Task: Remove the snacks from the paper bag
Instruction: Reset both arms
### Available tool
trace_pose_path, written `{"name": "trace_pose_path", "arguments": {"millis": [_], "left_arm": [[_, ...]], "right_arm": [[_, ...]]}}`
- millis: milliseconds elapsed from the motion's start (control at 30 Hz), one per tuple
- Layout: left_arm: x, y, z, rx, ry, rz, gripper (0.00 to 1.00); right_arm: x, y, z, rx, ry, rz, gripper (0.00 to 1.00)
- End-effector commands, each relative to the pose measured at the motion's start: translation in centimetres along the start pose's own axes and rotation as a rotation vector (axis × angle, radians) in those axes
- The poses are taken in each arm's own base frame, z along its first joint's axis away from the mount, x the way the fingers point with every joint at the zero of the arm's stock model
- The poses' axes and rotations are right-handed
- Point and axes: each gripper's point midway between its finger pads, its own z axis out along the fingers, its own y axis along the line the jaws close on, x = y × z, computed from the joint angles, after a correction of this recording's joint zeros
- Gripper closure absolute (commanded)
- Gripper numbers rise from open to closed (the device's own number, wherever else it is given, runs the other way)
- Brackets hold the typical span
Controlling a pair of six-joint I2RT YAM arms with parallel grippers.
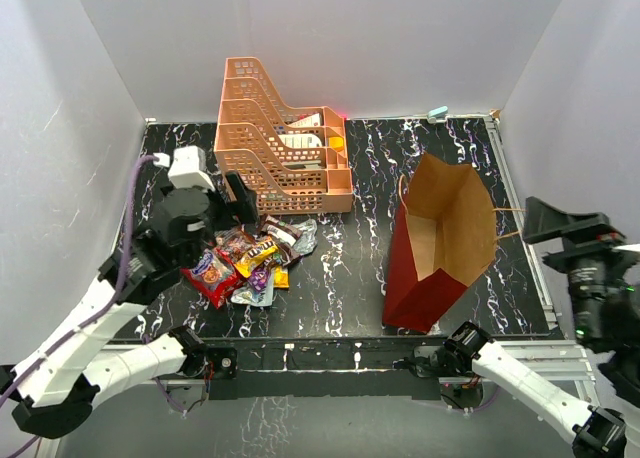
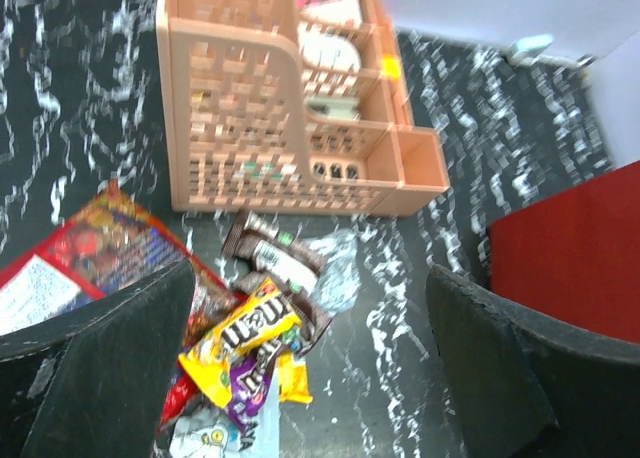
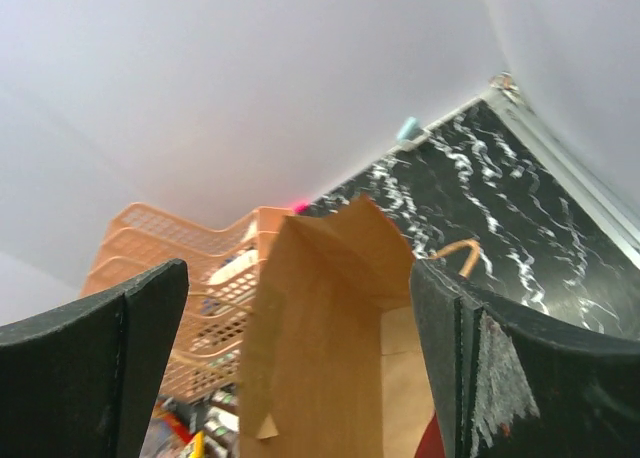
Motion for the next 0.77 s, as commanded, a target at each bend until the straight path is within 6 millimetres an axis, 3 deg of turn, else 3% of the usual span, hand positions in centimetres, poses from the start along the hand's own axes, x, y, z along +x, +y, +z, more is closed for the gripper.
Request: {"name": "trace_pose_path", "arguments": {"millis": [0,167,300,533,733], "left_arm": [[-6.4,-0.7,-4.0,0.094,-0.121,0.028,0.02],[-13.2,-1.4,-8.9,0.211,-0.283,0.014,0.02],[-17.0,-0.9,-12.5,0.261,-0.392,-0.007,0.02],[-20.1,1.4,-16.9,0.270,-0.512,-0.053,0.02],[-20.6,2.5,-18.2,0.265,-0.545,-0.080,0.02]], "right_arm": [[-2.2,3.4,-2.1,-0.216,0.069,-0.078,0.02],[-5.0,6.9,-4.8,-0.428,0.105,-0.089,0.02],[-6.5,8.2,-5.1,-0.459,0.107,-0.087,0.02],[-8.6,8.9,-5.0,-0.464,0.037,-0.054,0.02],[-8.7,8.7,-4.6,-0.440,0.023,-0.064,0.02]]}}
